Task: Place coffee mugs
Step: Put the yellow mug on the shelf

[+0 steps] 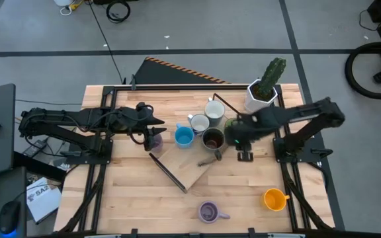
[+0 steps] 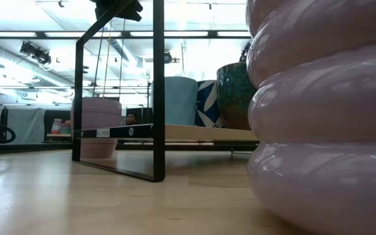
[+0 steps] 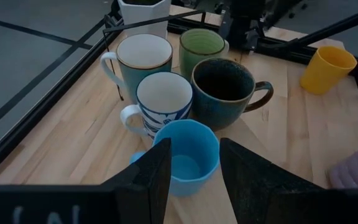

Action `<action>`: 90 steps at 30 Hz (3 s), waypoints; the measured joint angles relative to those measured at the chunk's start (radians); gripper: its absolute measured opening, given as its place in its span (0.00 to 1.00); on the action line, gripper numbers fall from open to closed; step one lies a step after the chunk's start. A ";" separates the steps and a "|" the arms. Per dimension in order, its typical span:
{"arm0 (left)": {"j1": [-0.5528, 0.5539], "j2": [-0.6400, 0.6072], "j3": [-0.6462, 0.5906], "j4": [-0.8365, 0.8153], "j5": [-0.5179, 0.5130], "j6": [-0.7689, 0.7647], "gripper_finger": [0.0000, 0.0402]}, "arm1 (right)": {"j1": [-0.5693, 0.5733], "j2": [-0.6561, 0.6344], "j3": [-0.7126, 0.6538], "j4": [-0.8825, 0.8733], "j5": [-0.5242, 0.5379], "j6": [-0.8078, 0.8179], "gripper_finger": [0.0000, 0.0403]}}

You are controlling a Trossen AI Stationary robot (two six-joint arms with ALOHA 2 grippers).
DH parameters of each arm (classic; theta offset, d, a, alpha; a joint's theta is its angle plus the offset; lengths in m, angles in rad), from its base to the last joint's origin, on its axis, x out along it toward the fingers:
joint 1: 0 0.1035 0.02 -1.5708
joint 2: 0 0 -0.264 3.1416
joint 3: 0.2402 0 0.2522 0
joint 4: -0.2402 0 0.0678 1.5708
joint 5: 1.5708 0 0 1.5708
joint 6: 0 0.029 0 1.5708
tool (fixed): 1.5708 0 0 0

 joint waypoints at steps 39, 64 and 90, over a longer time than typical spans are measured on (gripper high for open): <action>0.000 0.001 0.000 -0.001 0.000 -0.050 0.35 | 0.791 0.337 -0.062 -0.028 -0.138 -0.099 0.38; 0.000 0.001 0.000 0.016 0.010 -0.056 0.35 | 0.651 0.285 -0.100 0.069 0.041 -0.268 0.07; 0.008 -0.007 0.001 -0.055 0.113 -0.130 0.35 | 0.151 0.415 0.401 0.117 0.062 -0.429 0.06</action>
